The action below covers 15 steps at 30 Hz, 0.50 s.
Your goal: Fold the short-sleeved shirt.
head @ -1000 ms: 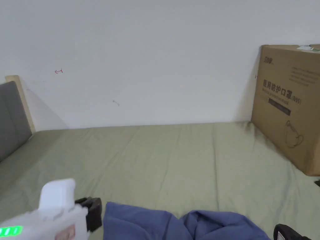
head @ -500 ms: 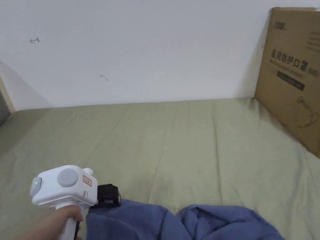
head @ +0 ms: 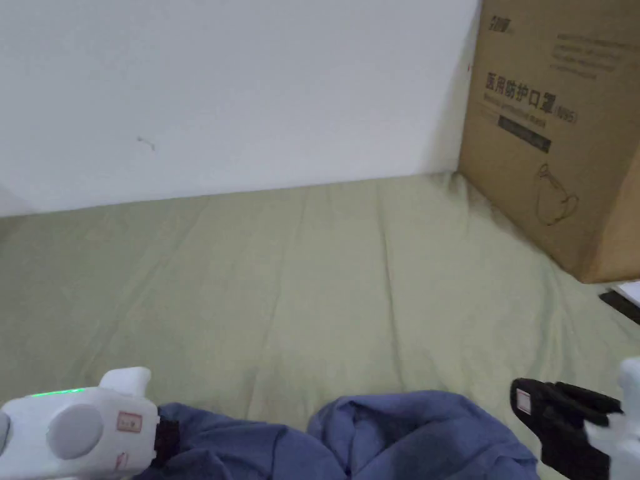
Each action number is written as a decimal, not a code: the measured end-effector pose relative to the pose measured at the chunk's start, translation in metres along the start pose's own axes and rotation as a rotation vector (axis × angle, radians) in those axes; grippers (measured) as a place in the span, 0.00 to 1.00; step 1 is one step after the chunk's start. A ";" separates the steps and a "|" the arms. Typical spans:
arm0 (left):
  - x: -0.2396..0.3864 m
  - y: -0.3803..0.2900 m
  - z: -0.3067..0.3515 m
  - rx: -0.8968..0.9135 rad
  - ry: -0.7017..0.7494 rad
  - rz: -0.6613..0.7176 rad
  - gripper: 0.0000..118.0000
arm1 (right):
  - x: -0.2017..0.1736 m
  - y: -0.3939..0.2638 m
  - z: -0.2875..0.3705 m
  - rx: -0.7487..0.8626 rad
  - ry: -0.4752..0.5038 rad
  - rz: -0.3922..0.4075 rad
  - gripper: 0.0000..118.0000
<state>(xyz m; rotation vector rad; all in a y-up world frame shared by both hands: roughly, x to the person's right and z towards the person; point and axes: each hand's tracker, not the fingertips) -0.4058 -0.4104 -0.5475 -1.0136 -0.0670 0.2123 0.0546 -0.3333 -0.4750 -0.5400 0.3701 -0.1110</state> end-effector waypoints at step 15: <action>0.005 -0.062 0.077 0.100 -0.077 -0.019 0.03 | 0.046 -0.001 -0.197 -0.713 -0.174 -0.123 0.67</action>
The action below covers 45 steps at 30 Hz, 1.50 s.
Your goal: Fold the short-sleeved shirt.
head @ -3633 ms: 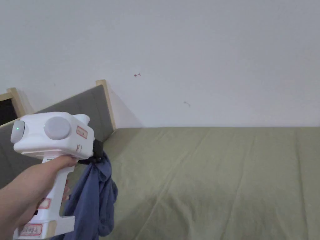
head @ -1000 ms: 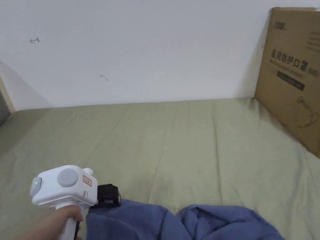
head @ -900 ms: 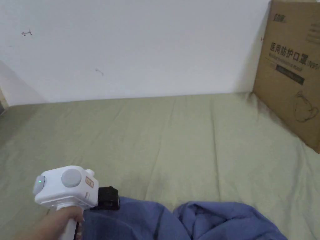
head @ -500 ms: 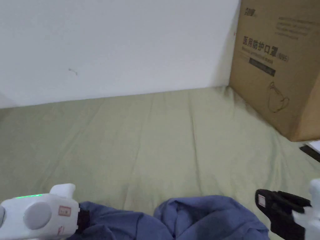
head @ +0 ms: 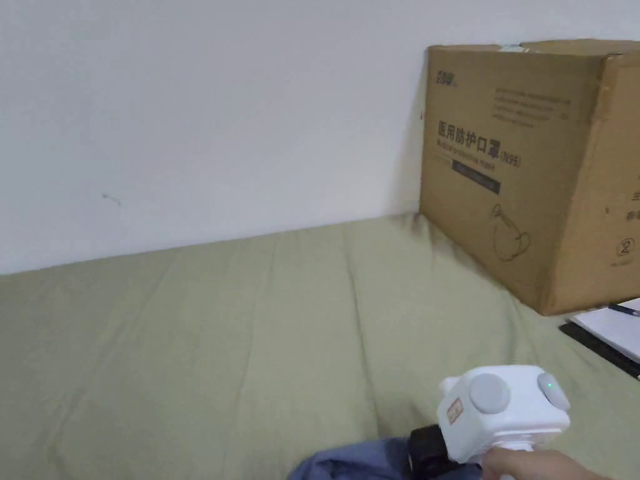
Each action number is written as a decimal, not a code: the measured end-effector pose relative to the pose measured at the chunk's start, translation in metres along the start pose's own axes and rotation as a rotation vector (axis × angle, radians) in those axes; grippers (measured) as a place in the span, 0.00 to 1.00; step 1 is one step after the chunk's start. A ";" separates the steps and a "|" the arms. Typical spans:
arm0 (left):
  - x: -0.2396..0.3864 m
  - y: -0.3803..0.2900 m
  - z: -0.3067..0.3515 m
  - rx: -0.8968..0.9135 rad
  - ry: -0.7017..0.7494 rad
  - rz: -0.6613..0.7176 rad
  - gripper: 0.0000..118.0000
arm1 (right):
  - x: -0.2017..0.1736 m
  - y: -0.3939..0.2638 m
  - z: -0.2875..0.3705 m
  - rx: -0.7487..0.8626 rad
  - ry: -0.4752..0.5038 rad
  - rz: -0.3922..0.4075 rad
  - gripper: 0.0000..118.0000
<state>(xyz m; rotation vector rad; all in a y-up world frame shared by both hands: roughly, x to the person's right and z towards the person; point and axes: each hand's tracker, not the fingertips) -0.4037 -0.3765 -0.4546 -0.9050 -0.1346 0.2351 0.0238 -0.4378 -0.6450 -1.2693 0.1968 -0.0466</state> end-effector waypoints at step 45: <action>0.021 0.260 0.161 0.652 0.313 0.056 0.03 | -0.061 0.145 0.363 1.081 -0.114 0.202 0.04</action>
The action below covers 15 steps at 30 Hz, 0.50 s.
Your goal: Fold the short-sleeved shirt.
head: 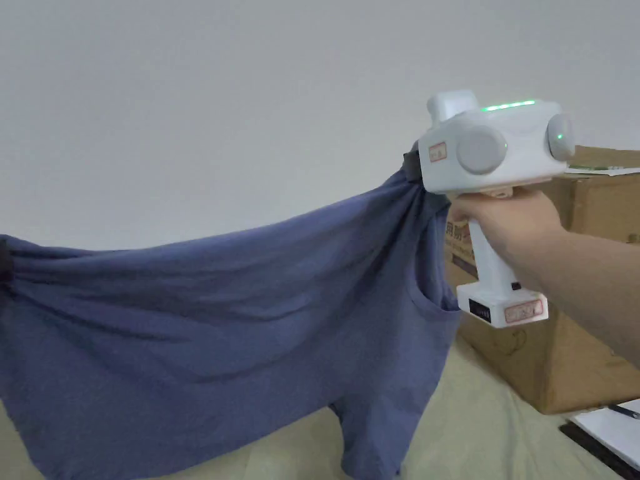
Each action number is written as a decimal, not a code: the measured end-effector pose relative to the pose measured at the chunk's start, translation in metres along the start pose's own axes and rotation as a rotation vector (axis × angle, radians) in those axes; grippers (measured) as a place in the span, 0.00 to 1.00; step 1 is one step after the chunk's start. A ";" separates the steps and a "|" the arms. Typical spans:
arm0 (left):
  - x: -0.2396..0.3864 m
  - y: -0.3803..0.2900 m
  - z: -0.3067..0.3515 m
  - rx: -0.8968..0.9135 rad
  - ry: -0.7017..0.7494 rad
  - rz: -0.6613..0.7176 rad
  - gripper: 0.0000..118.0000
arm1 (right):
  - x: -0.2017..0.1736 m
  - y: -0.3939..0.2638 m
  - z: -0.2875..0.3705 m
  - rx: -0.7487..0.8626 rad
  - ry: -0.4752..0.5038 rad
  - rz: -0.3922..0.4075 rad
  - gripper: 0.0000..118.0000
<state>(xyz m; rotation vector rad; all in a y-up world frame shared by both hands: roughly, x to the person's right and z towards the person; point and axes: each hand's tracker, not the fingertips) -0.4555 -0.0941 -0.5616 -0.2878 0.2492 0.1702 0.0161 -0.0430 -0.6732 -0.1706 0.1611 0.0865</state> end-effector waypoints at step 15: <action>-0.053 -0.369 0.071 -0.694 -0.127 0.022 0.03 | 0.027 -0.421 0.144 -0.723 0.190 -0.163 0.04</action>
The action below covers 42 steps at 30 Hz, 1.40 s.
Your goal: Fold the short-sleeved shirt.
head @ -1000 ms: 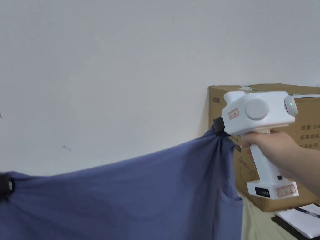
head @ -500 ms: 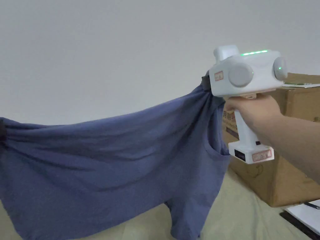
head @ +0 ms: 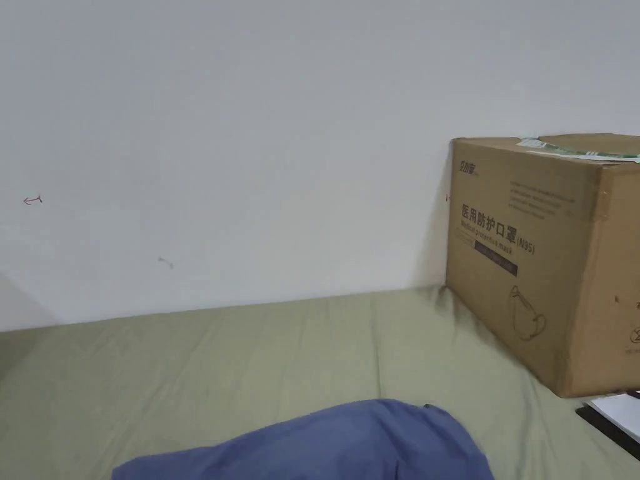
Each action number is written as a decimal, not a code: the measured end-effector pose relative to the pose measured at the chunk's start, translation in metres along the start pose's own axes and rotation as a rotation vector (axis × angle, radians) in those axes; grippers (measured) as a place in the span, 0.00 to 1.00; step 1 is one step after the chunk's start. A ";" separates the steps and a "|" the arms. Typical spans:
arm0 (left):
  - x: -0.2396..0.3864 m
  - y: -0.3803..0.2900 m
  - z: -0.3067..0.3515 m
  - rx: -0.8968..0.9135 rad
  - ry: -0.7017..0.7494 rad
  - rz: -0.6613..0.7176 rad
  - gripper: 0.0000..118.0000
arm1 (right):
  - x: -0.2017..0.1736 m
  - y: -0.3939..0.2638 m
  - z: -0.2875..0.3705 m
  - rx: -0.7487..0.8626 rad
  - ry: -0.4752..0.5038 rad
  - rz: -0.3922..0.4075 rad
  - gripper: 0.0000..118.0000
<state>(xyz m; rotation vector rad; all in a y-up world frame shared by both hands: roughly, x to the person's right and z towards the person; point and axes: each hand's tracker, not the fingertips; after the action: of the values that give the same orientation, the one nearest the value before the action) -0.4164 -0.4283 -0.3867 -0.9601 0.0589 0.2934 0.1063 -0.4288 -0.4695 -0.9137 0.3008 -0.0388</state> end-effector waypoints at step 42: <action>0.015 0.088 0.153 0.376 -0.132 0.038 0.00 | -0.121 -0.030 0.205 0.610 0.227 0.078 0.00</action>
<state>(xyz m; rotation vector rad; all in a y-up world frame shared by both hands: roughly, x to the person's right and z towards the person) -0.4384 -0.2534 -0.3714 -0.5660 0.0105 0.3652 0.0496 -0.2693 -0.2993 -0.2904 0.5017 -0.1549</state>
